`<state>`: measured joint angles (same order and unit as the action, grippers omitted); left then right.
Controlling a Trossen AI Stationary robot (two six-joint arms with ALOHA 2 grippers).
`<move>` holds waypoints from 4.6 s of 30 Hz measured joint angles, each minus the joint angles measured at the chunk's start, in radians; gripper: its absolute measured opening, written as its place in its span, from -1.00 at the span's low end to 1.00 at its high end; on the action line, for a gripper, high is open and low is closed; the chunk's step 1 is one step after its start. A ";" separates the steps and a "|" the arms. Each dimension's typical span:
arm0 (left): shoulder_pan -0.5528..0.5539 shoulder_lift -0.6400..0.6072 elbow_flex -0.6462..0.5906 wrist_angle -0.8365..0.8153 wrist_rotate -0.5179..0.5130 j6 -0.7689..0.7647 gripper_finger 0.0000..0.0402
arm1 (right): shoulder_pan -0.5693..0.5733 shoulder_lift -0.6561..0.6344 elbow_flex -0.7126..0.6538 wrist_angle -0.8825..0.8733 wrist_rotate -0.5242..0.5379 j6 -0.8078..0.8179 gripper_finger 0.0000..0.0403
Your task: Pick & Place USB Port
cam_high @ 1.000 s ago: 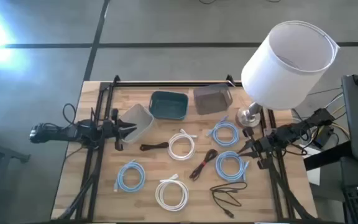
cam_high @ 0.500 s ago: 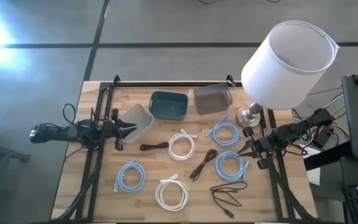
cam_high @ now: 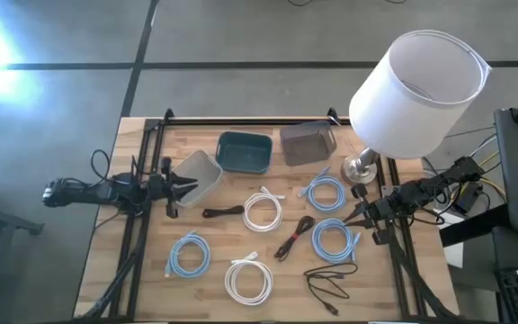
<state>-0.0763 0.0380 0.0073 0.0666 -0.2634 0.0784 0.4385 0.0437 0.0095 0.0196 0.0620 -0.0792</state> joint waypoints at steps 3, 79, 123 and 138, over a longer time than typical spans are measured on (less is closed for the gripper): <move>0.000 0.000 0.000 0.000 0.000 0.000 -0.65 | 0.000 0.000 0.000 0.000 0.000 0.000 -0.79; 0.000 0.000 0.000 0.000 0.000 0.000 -0.65 | 0.000 0.000 0.000 0.000 0.000 0.000 -0.79; 0.000 0.066 0.047 0.010 0.108 -0.205 -0.46 | 0.000 0.000 0.001 0.430 0.017 0.338 -0.79; -0.004 0.388 0.265 -0.191 0.271 -0.156 -0.08 | -0.005 0.078 0.000 0.658 0.668 -0.168 -0.77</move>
<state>-0.0807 0.4264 0.2725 -0.1243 0.0080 -0.0772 0.4333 0.1215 0.0100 0.6777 0.7304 -0.2471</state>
